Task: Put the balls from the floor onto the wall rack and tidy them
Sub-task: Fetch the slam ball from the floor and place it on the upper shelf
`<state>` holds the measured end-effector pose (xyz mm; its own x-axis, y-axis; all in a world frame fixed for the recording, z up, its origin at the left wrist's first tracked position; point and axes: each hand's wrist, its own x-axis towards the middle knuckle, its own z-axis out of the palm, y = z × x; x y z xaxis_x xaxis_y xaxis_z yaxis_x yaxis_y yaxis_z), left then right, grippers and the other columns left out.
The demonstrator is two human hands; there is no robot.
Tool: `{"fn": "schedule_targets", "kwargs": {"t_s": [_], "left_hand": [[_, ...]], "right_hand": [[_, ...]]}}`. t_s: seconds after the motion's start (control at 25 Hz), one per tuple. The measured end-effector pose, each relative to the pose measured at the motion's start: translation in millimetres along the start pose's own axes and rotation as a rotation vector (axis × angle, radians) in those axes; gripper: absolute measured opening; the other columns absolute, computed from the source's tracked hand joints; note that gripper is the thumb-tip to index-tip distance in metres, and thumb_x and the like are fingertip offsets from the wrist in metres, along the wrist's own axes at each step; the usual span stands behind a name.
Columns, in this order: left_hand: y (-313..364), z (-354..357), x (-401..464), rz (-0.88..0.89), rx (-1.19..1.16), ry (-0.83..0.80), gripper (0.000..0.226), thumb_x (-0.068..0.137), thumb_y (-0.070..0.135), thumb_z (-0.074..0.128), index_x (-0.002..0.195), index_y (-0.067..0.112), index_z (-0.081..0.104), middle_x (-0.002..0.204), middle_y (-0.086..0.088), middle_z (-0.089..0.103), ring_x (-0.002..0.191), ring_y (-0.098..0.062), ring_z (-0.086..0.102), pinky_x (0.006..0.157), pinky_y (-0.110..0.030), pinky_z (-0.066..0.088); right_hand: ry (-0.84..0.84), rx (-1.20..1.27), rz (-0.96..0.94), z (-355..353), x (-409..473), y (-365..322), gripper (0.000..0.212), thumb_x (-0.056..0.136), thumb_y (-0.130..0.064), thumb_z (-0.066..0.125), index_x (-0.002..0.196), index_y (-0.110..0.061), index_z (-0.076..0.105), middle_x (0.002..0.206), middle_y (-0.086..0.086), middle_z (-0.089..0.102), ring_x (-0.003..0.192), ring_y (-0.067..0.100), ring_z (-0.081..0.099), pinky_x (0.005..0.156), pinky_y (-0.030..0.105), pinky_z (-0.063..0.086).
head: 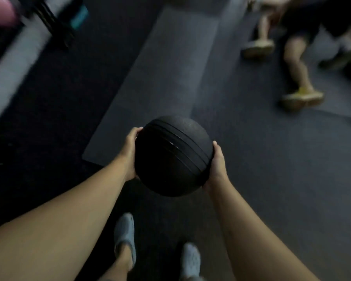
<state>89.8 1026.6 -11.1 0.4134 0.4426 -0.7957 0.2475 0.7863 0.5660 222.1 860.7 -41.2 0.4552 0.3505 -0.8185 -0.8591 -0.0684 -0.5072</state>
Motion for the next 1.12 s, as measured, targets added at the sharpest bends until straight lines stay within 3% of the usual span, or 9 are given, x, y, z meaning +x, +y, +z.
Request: {"fn": "schedule_targets", "kwargs": {"t_s": [0.2,0.36,0.44,0.52,0.64,0.76,0.92,1.0,1.12], "left_hand": [[178.5,-30.8,-164.1,0.465,-0.261,0.039,0.042,0.101,0.04,0.053,0.075,0.02,0.079,0.081,-0.005,0.076,0.073,-0.023,0.076,0.068,-0.029,0.063],[282.4,-100.8,-315.2,0.851,-0.432,0.102,0.048,0.103,0.037,0.049,0.077,0.015,0.083,0.083,-0.002,0.08,0.078,-0.019,0.079,0.073,-0.027,0.065],[313.3,-141.4,-383.9,1.002,-0.453,0.158,0.039,0.101,0.04,0.051,0.089,0.017,0.081,0.091,-0.005,0.079,0.085,-0.022,0.078,0.082,-0.03,0.065],[336.3,-193.3,-460.9,1.13,-0.443,0.256,0.041,0.099,0.041,0.052,0.08,0.017,0.079,0.079,-0.006,0.079,0.068,-0.022,0.078,0.063,-0.026,0.065],[359.0,-267.7,-568.5,1.311,-0.442,0.416,0.045,0.102,0.042,0.047,0.089,0.014,0.079,0.084,-0.01,0.081,0.067,-0.022,0.08,0.055,-0.024,0.063],[372.7,-337.2,-652.1,1.475,-0.421,0.592,0.05,0.103,0.042,0.045,0.086,0.014,0.083,0.078,-0.008,0.082,0.066,-0.021,0.08,0.052,-0.022,0.061],[396.5,-413.7,-740.3,1.607,-0.433,0.749,0.044,0.096,0.048,0.055,0.078,0.02,0.084,0.088,-0.01,0.082,0.079,-0.028,0.077,0.069,-0.03,0.061],[417.8,-449.5,-778.1,1.664,-0.449,0.811,0.044,0.095,0.052,0.058,0.079,0.023,0.088,0.092,-0.01,0.085,0.077,-0.027,0.081,0.065,-0.032,0.064],[457.7,-484.4,-819.3,1.772,-0.46,0.882,0.043,0.092,0.054,0.063,0.097,0.02,0.088,0.111,-0.014,0.083,0.098,-0.031,0.08,0.082,-0.042,0.066]], "right_hand": [[-0.376,-0.112,-0.209,189.9,-139.8,-104.2,0.067,0.089,-0.069,0.056,0.135,-0.022,0.069,0.129,0.015,0.074,0.119,0.036,0.07,0.107,0.057,0.053],[-0.716,-0.155,-0.417,342.0,-282.4,-130.8,0.06,0.096,-0.059,0.053,0.135,-0.016,0.069,0.134,0.017,0.072,0.128,0.037,0.065,0.115,0.056,0.048],[-0.841,-0.151,-0.447,404.2,-341.2,-119.9,0.06,0.097,-0.056,0.054,0.135,-0.013,0.069,0.134,0.018,0.072,0.13,0.038,0.064,0.115,0.057,0.048],[-0.988,-0.166,-0.424,465.9,-409.3,-92.8,0.06,0.094,-0.057,0.056,0.132,-0.014,0.072,0.133,0.017,0.073,0.129,0.038,0.065,0.115,0.056,0.048],[-1.175,-0.19,-0.389,553.5,-506.7,-41.9,0.06,0.092,-0.06,0.057,0.131,-0.017,0.072,0.128,0.014,0.076,0.125,0.035,0.068,0.111,0.051,0.052],[-1.384,-0.213,-0.317,625.0,-593.6,8.7,0.056,0.092,-0.06,0.059,0.128,-0.019,0.074,0.116,0.011,0.081,0.106,0.032,0.077,0.085,0.042,0.064],[-1.587,-0.222,-0.269,707.4,-686.2,60.5,0.055,0.088,-0.064,0.061,0.119,-0.022,0.079,0.113,0.012,0.082,0.105,0.036,0.077,0.087,0.047,0.063],[-1.665,-0.227,-0.264,750.0,-728.5,79.9,0.056,0.088,-0.065,0.06,0.12,-0.023,0.079,0.113,0.013,0.082,0.106,0.038,0.075,0.09,0.05,0.062],[-1.781,-0.184,-0.261,814.5,-778.2,89.7,0.056,0.09,-0.064,0.057,0.122,-0.023,0.078,0.117,0.013,0.081,0.11,0.039,0.074,0.095,0.053,0.06]]}}
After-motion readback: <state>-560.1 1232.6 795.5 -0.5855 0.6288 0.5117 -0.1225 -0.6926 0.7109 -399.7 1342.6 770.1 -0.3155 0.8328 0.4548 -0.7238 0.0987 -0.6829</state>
